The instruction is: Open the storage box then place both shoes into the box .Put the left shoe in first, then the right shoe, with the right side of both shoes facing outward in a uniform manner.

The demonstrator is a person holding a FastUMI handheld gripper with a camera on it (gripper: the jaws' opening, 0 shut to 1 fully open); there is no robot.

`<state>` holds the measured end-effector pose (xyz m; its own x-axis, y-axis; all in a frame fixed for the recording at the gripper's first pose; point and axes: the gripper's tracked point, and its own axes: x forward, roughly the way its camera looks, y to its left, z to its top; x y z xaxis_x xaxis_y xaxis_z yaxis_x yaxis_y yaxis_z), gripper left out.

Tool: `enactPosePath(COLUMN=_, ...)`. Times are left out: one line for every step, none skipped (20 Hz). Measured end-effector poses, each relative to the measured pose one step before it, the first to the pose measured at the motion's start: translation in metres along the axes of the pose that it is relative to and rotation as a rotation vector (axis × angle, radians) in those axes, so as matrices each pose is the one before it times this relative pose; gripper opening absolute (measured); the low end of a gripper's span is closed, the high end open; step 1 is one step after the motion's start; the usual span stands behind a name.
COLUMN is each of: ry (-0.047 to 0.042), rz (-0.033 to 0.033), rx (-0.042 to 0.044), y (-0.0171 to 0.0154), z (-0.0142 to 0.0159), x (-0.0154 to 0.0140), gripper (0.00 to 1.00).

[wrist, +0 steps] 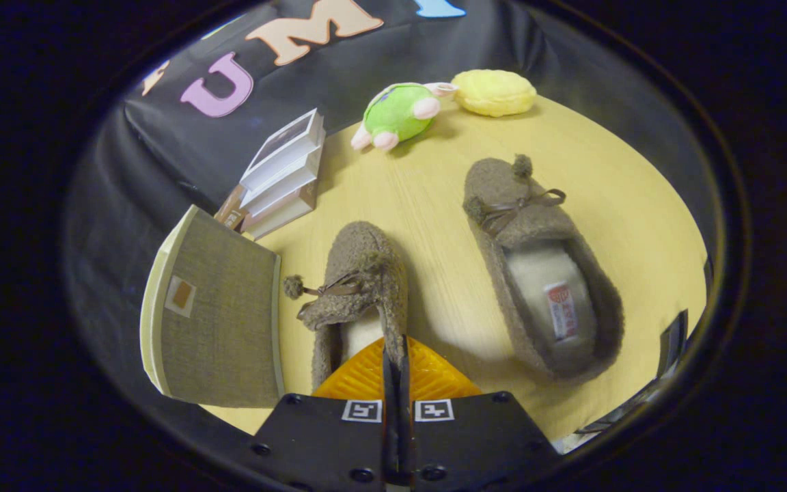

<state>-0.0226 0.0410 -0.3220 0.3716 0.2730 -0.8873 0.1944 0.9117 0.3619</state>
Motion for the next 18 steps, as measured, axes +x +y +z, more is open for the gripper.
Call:
enactPosePath(ry=-0.00662, rz=0.00824, rx=0.02306, y=0.00416, z=-0.00047, x=-0.00437, gripper=0.04)
enactPosePath(ry=-0.00956, rz=0.00886, rx=0.02225, y=0.00321, z=0.00144, x=-0.00570, gripper=0.04)
enactPosePath(ry=-0.01044, rz=0.00464, rx=0.01949, y=0.00401, z=0.00044, x=-0.00518, gripper=0.04)
enactPosePath(ry=-0.00955, rz=0.00331, rx=0.01452, y=0.00441, z=0.00139, x=-0.00538, gripper=0.04)
enactPosePath(ry=-0.00984, rz=0.00354, rx=0.01113, y=0.00478, z=0.00251, x=-0.00584, gripper=0.04)
enactPosePath(ry=-0.01077, rz=0.00653, rx=0.00562, y=0.00594, z=0.00279, x=-0.00856, gripper=0.04)
enactPosePath(ry=-0.01119, rz=0.00861, rx=0.00660, y=0.00723, z=0.00345, x=-0.00723, gripper=0.04)
enactPosePath(ry=-0.01103, rz=0.00843, rx=0.00158, y=0.00731, z=0.00350, x=-0.00817, gripper=0.04)
enactPosePath(ry=-0.01216, rz=0.00739, rx=-0.00375, y=0.00865, z=0.00508, x=-0.00672, gripper=0.04)
enactPosePath(ry=-0.01009, rz=0.00573, rx=-0.00775, y=0.00966, z=0.00379, x=-0.00589, gripper=0.04)
enactPosePath(ry=-0.01235, rz=0.00629, rx=-0.00601, y=0.01025, z=0.00450, x=-0.00534, gripper=0.04)
enactPosePath(ry=-0.00410, rz=0.00884, rx=-0.00781, y=0.01171, z=0.00224, x=-0.00561, gripper=0.04)
enactPosePath(ry=-0.00498, rz=0.01189, rx=-0.00050, y=0.01231, z=0.00298, x=-0.00480, gripper=0.04)
enactPosePath(ry=-0.00681, rz=0.01607, rx=-0.00052, y=0.01454, z=0.00318, x=-0.00422, gripper=0.04)
enactPosePath(ry=-0.00567, rz=0.01408, rx=0.00121, y=0.01360, z=0.00259, x=-0.00241, gripper=0.04)
enactPosePath(ry=-0.00334, rz=0.01489, rx=-0.00225, y=0.01388, z=0.00128, x=-0.00168, gripper=0.04)
enactPosePath(ry=-0.00518, rz=0.01375, rx=-0.00495, y=0.01275, z=0.00252, x=-0.00085, gripper=0.04)
enactPosePath(ry=-0.00356, rz=0.01098, rx=-0.00857, y=0.01274, z=0.00324, x=0.00104, gripper=0.04)
